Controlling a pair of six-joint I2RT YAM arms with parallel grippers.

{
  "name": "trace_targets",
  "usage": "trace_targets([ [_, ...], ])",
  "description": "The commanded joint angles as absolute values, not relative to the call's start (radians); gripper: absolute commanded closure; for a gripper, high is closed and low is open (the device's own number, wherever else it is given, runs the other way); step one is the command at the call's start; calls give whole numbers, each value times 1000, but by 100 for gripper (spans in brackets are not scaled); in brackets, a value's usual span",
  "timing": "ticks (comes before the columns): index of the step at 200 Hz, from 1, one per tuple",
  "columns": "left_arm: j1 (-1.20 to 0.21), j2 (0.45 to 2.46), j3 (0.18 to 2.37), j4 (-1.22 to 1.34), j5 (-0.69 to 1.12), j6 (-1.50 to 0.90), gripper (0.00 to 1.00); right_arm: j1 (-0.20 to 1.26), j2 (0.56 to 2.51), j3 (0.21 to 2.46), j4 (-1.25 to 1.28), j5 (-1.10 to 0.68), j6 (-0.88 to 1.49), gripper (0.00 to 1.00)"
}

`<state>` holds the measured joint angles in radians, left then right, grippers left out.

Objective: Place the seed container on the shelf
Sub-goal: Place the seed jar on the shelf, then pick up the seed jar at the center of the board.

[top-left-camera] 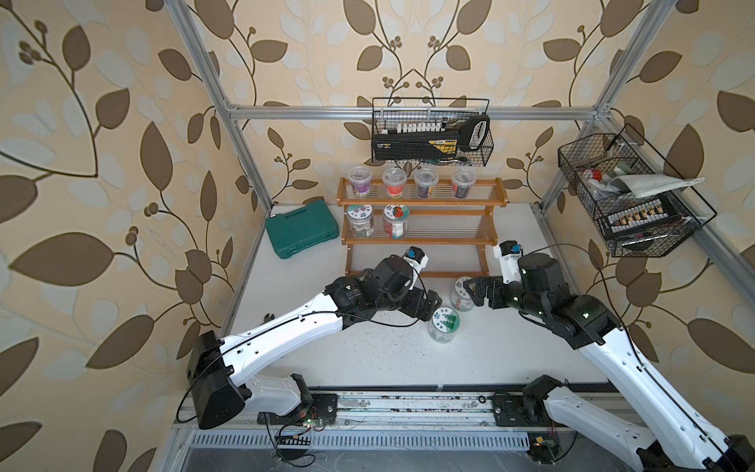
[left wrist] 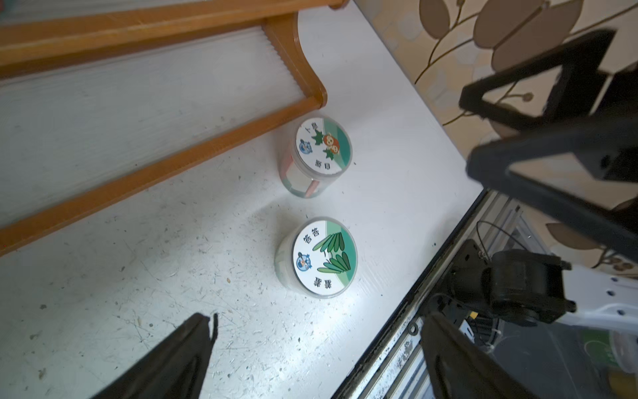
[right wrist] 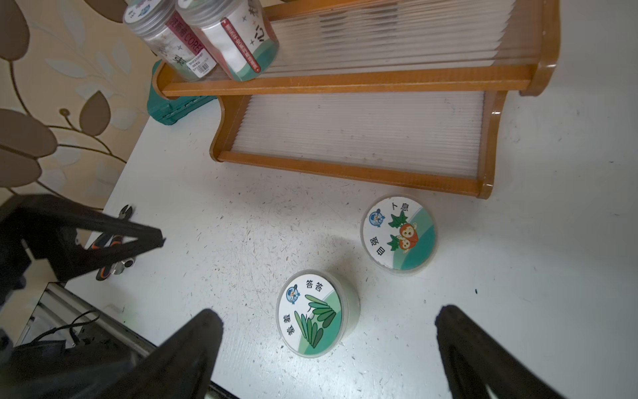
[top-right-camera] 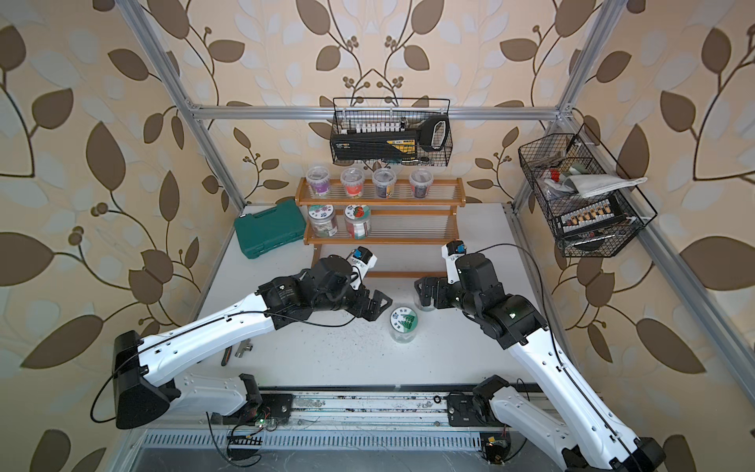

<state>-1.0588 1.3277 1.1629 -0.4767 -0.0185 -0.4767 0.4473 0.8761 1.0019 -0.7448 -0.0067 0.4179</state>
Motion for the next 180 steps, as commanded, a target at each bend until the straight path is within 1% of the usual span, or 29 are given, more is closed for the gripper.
trace_targets([
  [1,-1133,1355,1177,-487,-154,-518,2,419,849,989,-731,15,417,1],
  [22,-1168,1407,1182,-498,-202,-545,2,397,836,999,-753,15,414,1],
  [56,-1198,1513,1198,-480,-210,-558,2,377,824,1013,-780,19,408,1],
  [106,-1198,1645,1257,-505,-186,-564,1,373,833,1011,-780,2,416,1],
  [180,-1206,1741,1297,-480,-152,-531,2,371,856,962,-729,-29,422,1],
])
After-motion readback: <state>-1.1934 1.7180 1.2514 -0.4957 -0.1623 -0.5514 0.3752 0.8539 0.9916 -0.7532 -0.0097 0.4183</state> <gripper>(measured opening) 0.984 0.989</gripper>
